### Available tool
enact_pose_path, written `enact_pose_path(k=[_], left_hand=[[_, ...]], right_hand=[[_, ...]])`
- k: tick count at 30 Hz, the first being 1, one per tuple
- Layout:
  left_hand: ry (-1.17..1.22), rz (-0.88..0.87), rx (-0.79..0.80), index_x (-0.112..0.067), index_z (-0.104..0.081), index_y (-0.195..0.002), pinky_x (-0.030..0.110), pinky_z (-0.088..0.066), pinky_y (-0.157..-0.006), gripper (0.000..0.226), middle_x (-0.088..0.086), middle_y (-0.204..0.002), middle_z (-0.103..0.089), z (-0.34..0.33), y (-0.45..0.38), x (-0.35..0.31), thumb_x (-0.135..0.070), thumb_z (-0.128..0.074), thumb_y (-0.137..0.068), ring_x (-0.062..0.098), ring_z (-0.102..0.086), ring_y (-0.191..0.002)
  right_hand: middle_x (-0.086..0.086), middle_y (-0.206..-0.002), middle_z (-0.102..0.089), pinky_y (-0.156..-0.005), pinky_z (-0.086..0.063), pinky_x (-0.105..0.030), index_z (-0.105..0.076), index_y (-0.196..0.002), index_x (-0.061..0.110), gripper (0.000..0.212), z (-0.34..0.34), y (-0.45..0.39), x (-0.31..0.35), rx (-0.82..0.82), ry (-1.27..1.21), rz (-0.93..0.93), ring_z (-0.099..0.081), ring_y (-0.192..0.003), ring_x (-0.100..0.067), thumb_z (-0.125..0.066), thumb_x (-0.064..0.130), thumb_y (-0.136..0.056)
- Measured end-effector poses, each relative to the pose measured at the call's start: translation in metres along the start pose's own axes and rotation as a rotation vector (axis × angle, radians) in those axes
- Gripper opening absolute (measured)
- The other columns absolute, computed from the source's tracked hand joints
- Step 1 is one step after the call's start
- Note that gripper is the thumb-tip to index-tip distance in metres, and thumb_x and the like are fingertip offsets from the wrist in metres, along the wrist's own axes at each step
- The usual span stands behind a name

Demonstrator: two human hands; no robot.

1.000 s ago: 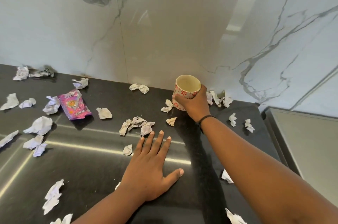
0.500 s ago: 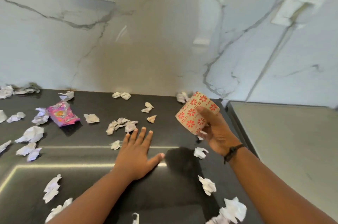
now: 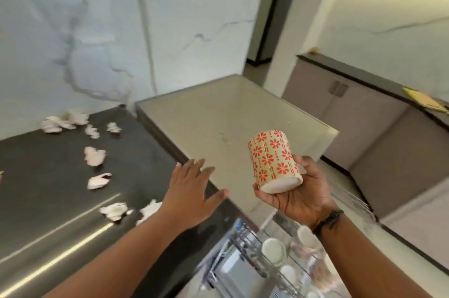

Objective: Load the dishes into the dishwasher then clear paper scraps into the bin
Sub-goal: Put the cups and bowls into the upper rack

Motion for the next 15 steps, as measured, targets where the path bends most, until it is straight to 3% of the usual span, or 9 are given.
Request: enact_pose_path(k=[3,6,8,12,15], left_hand=[[-0.030,-0.188,0.093,-0.027,-0.027,-0.148,0.042,0.002,-0.118,0.105,0.003,-0.160,-0.014,-0.033,-0.018,-0.070,-0.085,0.007,-0.066,0.024,-0.006,-0.147],[-0.081,-0.302,0.155,-0.026,-0.023,-0.149,0.041,0.005,-0.118,0.089,0.002,-0.160,-0.009,-0.066,-0.040,-0.127,-0.079,-0.014,-0.079,0.022,0.000,-0.148],[-0.109,-0.352,0.179,-0.026,-0.022,-0.149,0.042,0.005,-0.119,0.079,0.002,-0.161,-0.008,-0.090,-0.056,-0.160,-0.073,-0.023,-0.086,0.022,0.001,-0.148],[-0.220,-0.389,0.212,-0.021,-0.021,-0.150,0.047,0.003,-0.119,0.074,0.007,-0.160,-0.009,-0.139,-0.092,-0.210,-0.065,-0.031,-0.091,0.028,-0.003,-0.148],[-0.349,-0.347,0.171,-0.018,-0.019,-0.151,0.049,0.004,-0.115,0.077,0.011,-0.159,-0.015,-0.166,-0.118,-0.224,-0.059,-0.042,-0.090,0.032,-0.010,-0.146]], right_hand=[[-0.025,-0.120,-0.054,-0.087,-0.050,-0.058,-0.040,-0.138,0.000,0.096,0.066,0.053,0.030,-0.104,-0.059,0.090,-0.055,-0.104,-0.044,-0.083,0.031,-0.058],[-0.027,-0.119,-0.058,-0.078,-0.054,-0.056,-0.048,-0.134,0.001,0.095,0.129,0.090,0.053,-0.202,-0.083,0.167,-0.059,-0.099,-0.041,-0.087,0.031,-0.053],[-0.026,-0.120,-0.060,-0.081,-0.054,-0.055,-0.053,-0.130,0.005,0.094,0.169,0.105,0.064,-0.272,-0.061,0.164,-0.061,-0.097,-0.037,-0.090,0.035,-0.049],[-0.024,-0.124,-0.061,-0.092,-0.044,-0.052,-0.053,-0.125,0.005,0.077,0.244,0.114,0.084,-0.429,0.029,0.023,-0.059,-0.105,-0.036,-0.084,0.035,-0.060],[-0.017,-0.118,-0.065,-0.082,-0.056,-0.049,-0.049,-0.126,0.014,0.063,0.289,0.107,0.097,-0.573,0.372,-0.126,-0.064,-0.103,-0.036,-0.075,0.030,-0.071]])
Point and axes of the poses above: each hand's wrist, its own y-axis away from the middle knuckle, its own z-axis out of the back of the hand, x = y × z, the point moved 2 cm from there along -y, towards the middle knuckle
